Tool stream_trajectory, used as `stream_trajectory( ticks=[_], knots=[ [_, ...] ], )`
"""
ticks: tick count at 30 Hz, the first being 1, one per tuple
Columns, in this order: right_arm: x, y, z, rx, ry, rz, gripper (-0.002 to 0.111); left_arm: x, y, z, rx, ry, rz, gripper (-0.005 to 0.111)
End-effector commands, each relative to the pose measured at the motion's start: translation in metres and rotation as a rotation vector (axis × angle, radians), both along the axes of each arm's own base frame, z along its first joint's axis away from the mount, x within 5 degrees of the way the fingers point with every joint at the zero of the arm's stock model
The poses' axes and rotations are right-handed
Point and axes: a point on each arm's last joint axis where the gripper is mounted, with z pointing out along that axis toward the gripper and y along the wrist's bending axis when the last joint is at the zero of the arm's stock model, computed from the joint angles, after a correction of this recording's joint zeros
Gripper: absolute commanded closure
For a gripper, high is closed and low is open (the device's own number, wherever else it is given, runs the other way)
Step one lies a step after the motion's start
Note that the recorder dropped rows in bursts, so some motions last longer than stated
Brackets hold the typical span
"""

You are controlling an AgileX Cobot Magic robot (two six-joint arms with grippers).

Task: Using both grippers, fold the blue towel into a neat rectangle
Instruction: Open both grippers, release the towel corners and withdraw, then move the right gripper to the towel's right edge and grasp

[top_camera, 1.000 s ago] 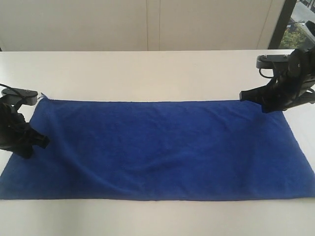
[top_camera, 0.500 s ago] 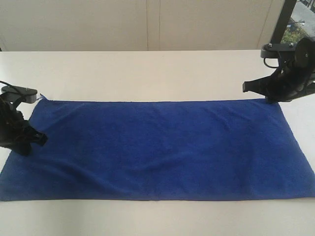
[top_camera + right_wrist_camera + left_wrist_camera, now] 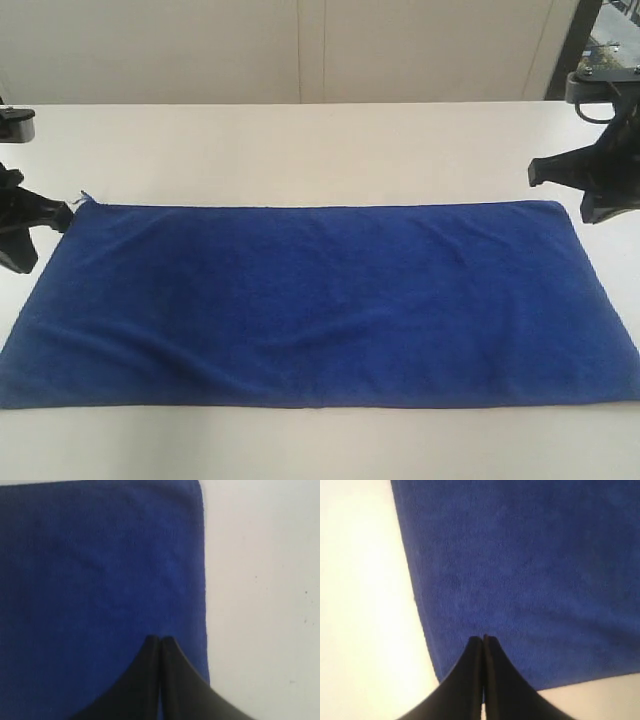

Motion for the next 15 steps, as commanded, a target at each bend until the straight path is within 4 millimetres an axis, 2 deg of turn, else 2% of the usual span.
stream_trajectory(
  ticks=[1,7,11,15],
  knots=[
    [-0.016,-0.004,-0.003,-0.008,0.05,0.02,0.108,-0.019,0.004,0.02,0.014,0.008,0.004,0.107],
    [-0.024,-0.014,-0.017,0.02,0.065,0.008,0.108,-0.059,0.016,0.04,0.104,-0.025,0.031,0.107],
    [-0.023,-0.025,-0.017,0.042,0.047,0.033,0.108,-0.083,0.023,0.044,0.15,-0.037,0.069,0.107],
    [-0.021,-0.034,-0.02,0.032,0.019,0.025,0.108,-0.097,0.023,0.044,0.129,-0.048,0.106,0.107]
  ],
)
